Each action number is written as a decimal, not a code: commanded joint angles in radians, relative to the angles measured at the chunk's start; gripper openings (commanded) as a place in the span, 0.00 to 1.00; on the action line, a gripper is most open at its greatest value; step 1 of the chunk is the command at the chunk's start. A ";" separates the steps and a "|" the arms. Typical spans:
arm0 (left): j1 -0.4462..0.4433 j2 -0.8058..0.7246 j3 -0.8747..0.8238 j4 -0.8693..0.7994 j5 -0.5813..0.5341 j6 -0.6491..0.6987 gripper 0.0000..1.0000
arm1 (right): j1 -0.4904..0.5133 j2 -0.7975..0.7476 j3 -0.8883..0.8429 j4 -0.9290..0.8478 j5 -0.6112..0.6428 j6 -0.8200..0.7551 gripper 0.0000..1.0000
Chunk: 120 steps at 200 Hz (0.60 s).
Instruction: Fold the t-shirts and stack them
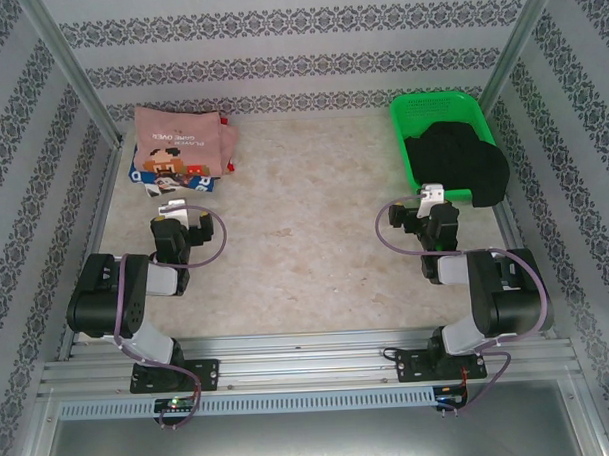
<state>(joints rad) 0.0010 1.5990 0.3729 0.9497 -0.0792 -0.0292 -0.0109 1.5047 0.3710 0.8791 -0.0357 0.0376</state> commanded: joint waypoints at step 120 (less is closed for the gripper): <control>-0.053 -0.373 0.263 -0.700 -0.017 -0.085 1.00 | 0.032 -0.376 0.251 -0.745 0.109 0.130 0.98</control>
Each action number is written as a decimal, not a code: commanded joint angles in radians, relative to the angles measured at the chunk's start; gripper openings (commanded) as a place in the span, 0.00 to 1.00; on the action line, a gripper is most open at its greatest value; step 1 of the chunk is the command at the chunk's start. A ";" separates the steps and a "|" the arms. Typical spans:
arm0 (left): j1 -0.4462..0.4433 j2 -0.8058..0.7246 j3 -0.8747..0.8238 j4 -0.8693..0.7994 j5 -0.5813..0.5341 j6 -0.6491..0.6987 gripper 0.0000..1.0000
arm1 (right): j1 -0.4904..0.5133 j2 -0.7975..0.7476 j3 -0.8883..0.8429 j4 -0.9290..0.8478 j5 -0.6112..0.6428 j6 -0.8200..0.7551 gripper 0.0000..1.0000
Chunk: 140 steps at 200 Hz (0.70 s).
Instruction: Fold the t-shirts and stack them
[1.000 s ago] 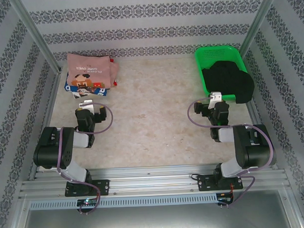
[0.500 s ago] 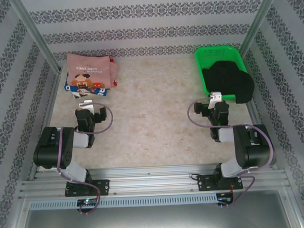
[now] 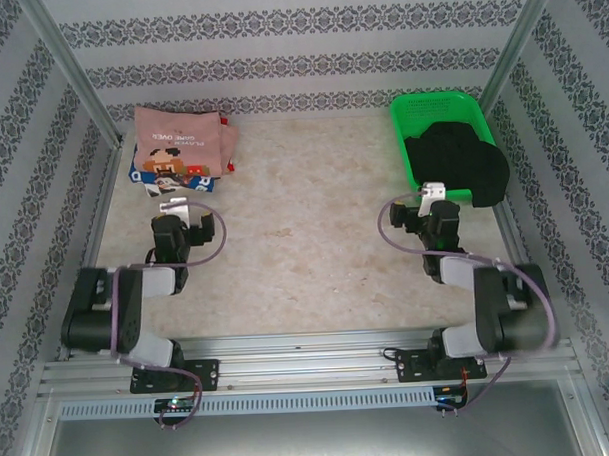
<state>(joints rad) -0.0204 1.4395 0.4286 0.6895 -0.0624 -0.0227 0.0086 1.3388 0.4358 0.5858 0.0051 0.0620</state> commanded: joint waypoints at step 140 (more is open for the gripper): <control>-0.336 -0.071 0.907 -1.087 0.176 -0.340 1.00 | -0.141 0.311 1.158 -1.329 -0.086 0.371 0.96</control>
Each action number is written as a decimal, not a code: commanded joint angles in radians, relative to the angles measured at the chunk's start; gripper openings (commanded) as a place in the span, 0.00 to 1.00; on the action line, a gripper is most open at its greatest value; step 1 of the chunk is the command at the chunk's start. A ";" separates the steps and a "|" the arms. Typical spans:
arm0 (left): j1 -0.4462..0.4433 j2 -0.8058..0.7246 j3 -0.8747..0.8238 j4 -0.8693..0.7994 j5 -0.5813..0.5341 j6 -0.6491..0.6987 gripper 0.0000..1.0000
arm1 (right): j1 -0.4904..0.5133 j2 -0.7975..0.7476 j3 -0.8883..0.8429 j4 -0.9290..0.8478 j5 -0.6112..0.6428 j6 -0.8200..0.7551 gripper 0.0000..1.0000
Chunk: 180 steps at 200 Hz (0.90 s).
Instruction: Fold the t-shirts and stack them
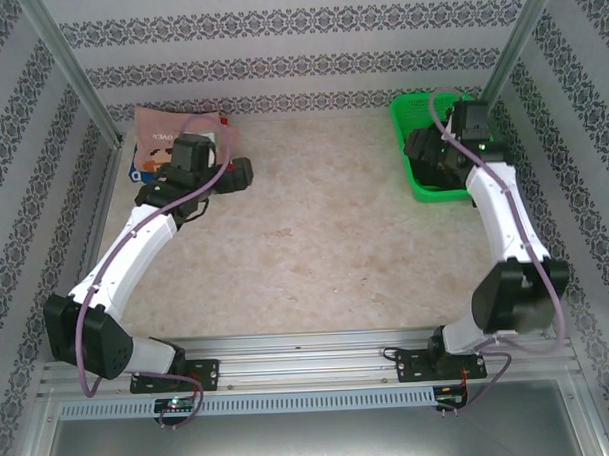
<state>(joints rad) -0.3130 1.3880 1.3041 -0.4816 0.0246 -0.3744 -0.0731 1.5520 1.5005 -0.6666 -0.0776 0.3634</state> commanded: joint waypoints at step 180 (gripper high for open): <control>-0.111 -0.195 0.067 0.024 0.008 0.074 1.00 | -0.171 0.777 0.532 -0.108 -0.005 0.065 0.31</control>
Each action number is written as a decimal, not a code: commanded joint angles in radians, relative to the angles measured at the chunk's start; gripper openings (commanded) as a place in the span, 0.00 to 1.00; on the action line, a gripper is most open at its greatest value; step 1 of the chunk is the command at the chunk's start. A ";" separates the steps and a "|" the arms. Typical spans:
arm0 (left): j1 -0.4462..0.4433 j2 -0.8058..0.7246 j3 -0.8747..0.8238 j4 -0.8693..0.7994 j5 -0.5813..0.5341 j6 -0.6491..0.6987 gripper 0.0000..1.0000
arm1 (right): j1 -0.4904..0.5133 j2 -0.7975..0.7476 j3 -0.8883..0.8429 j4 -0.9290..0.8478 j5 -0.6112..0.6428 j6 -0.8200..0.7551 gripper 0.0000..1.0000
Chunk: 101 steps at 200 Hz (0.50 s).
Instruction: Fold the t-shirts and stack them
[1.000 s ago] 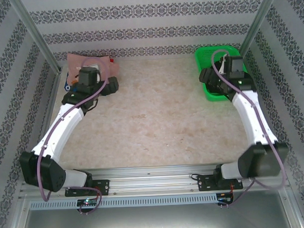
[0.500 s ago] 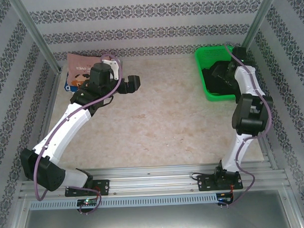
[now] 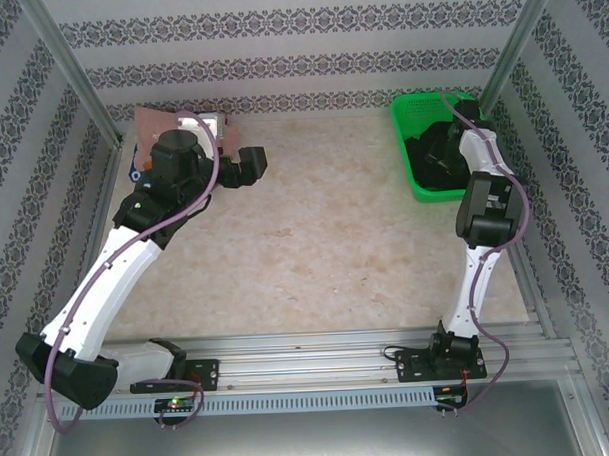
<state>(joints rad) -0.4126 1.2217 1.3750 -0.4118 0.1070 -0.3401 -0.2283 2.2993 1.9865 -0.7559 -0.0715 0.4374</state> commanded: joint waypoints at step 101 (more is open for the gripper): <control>0.008 -0.009 -0.067 0.091 -0.211 0.096 1.00 | 0.003 -0.465 0.003 0.325 -0.339 0.154 0.00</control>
<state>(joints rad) -0.4122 1.1988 1.3174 -0.4110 -0.0582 -0.2768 -0.2329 1.9820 1.9511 -0.5785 -0.2810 0.5129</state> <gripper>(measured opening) 0.998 0.088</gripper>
